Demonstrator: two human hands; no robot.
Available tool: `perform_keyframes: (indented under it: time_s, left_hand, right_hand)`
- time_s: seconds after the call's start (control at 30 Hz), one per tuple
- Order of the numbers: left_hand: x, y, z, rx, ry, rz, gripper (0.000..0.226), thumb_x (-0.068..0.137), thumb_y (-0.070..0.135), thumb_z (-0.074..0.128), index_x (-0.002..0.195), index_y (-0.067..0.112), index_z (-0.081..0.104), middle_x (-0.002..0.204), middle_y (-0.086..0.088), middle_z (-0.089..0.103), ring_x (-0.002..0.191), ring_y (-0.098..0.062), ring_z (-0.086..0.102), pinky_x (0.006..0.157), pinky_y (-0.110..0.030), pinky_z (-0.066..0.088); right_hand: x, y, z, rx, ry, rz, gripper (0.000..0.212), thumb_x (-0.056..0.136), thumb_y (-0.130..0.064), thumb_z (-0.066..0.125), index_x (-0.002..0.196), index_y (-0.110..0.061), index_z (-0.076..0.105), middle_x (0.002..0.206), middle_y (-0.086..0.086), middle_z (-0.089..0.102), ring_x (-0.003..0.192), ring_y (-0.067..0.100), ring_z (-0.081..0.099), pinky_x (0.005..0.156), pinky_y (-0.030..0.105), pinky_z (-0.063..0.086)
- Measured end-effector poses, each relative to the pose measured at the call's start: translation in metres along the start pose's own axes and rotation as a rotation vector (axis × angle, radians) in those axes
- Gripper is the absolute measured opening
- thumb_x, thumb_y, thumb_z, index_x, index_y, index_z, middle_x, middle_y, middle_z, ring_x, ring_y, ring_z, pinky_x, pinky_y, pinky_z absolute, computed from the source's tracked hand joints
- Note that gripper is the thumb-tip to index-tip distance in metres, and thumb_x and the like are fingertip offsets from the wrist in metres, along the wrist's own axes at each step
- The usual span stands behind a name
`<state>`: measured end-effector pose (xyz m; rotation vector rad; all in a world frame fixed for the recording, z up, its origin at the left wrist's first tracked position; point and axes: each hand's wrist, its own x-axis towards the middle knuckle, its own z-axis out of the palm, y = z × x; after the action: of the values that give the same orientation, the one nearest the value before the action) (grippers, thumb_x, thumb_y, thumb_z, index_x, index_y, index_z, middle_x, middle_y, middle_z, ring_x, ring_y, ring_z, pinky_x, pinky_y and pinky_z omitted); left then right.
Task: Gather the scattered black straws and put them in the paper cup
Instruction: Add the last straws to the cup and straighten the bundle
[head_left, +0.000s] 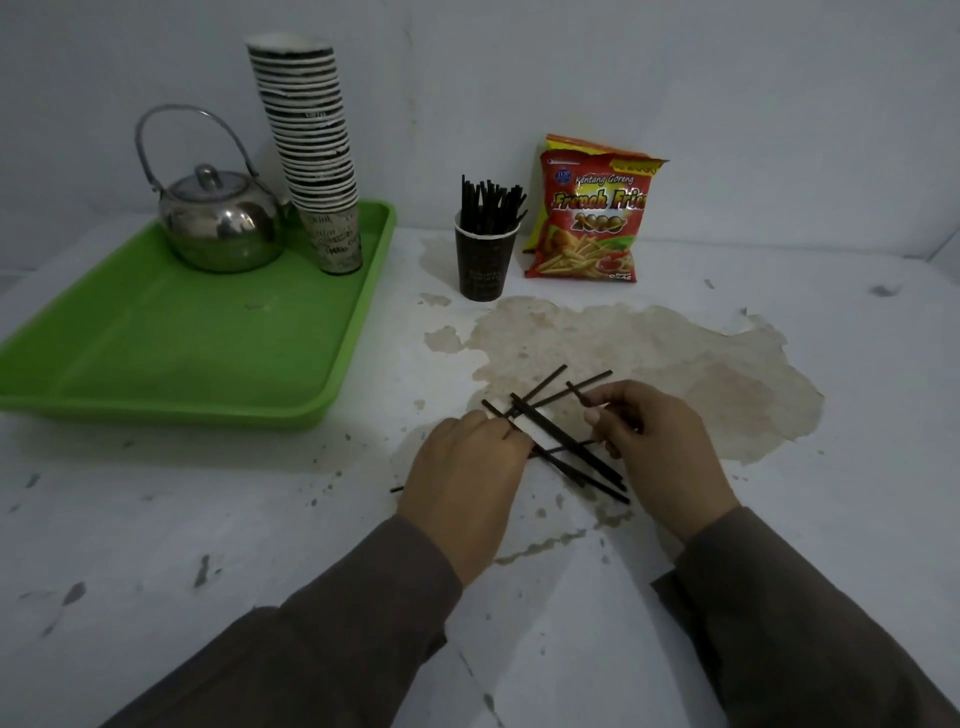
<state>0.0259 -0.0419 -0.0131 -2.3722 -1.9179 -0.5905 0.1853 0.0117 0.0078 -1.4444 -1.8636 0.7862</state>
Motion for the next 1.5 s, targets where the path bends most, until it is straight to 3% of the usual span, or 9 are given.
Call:
perform_keyframes:
  time_s: [0.1,0.27,0.4,0.5,0.77,0.9,1.03,1.33,1.5]
  left_hand:
    - [-0.002,-0.002,-0.013,0.1,0.018,0.086,0.028,0.054,0.003,0.075,0.07,0.025,0.069,0.064,0.006,0.063,0.065,-0.017,0.059,0.063,-0.026,0.047]
    - [-0.003,-0.013,-0.03,0.125,0.032,0.103,0.028,0.071,0.004,0.059,0.083,0.028,0.069,0.077,0.007,0.066,0.08,-0.018,0.058,0.085,-0.029,0.028]
    - [0.002,-0.03,-0.036,0.041,-0.063,0.131,0.033,0.072,-0.003,0.063,0.086,0.027,0.067,0.082,0.007,0.067,0.085,-0.018,0.057,0.084,-0.024,0.023]
    - [0.008,-0.042,-0.033,-0.041,-0.142,0.149,0.022,0.087,0.009,0.054,0.095,0.026,0.064,0.093,0.007,0.065,0.092,-0.014,0.05,0.078,-0.02,0.02]
    - [0.013,-0.056,-0.036,-0.116,-0.254,0.066,0.019,0.093,0.015,0.046,0.104,0.019,0.062,0.105,-0.001,0.061,0.1,-0.016,0.046,0.084,-0.026,0.034]
    - [0.013,-0.055,-0.036,-0.122,-0.264,0.048,0.02,0.093,0.015,0.046,0.105,0.018,0.061,0.107,-0.001,0.06,0.102,-0.016,0.045,0.084,-0.026,0.033]
    - [0.013,-0.054,-0.037,-0.135,-0.239,0.037,0.02,0.092,0.012,0.047,0.102,0.019,0.062,0.104,-0.001,0.06,0.099,-0.017,0.046,0.082,-0.027,0.035]
    - [0.011,-0.055,-0.032,-0.196,-0.19,0.027,0.025,0.092,0.004,0.046,0.106,0.017,0.062,0.101,-0.003,0.058,0.099,-0.017,0.045,0.082,-0.032,0.039]
    - [0.012,-0.055,-0.03,-0.25,-0.145,0.021,0.033,0.09,-0.002,0.046,0.112,0.017,0.062,0.102,-0.003,0.055,0.095,-0.012,0.042,0.078,-0.022,0.034]
  right_hand:
    - [0.002,-0.004,0.001,-0.064,-0.024,-0.025,0.008,0.085,-0.02,0.061,0.085,-0.027,0.065,0.074,-0.015,0.06,0.071,-0.003,0.054,0.061,0.006,0.037]
    - [0.01,-0.007,0.0,-0.163,0.022,-0.025,0.004,0.083,-0.021,0.064,0.083,-0.021,0.068,0.074,-0.011,0.059,0.069,-0.001,0.052,0.058,0.006,0.035]
    - [0.018,-0.012,0.001,-0.26,-0.003,-0.031,0.006,0.082,-0.021,0.065,0.083,-0.017,0.069,0.073,-0.009,0.057,0.064,-0.002,0.046,0.055,0.007,0.031]
    - [0.023,-0.018,0.006,-0.305,-0.062,-0.002,0.008,0.082,-0.02,0.065,0.086,-0.015,0.07,0.078,-0.004,0.061,0.065,0.001,0.049,0.059,0.013,0.035]
    - [0.031,-0.041,0.039,-0.562,-0.338,0.076,0.023,0.088,-0.021,0.056,0.104,-0.008,0.068,0.103,0.013,0.068,0.093,0.026,0.062,0.081,0.032,0.048]
    - [0.024,-0.038,0.053,-0.67,-0.249,-0.027,0.022,0.088,-0.022,0.056,0.097,-0.006,0.069,0.095,0.013,0.068,0.085,0.026,0.061,0.071,0.031,0.045]
    - [0.02,-0.035,0.057,-0.733,-0.185,-0.157,0.018,0.084,-0.006,0.05,0.093,-0.005,0.065,0.097,0.013,0.063,0.086,0.027,0.058,0.065,0.028,0.038]
    - [0.02,-0.036,0.033,-0.436,-0.103,-0.143,0.017,0.084,-0.016,0.055,0.085,-0.003,0.066,0.079,0.011,0.064,0.067,0.023,0.056,0.061,0.032,0.045]
    - [0.025,-0.036,0.007,-0.21,-0.065,-0.088,0.012,0.088,-0.021,0.055,0.081,-0.017,0.065,0.071,-0.012,0.057,0.062,0.001,0.05,0.052,0.01,0.035]
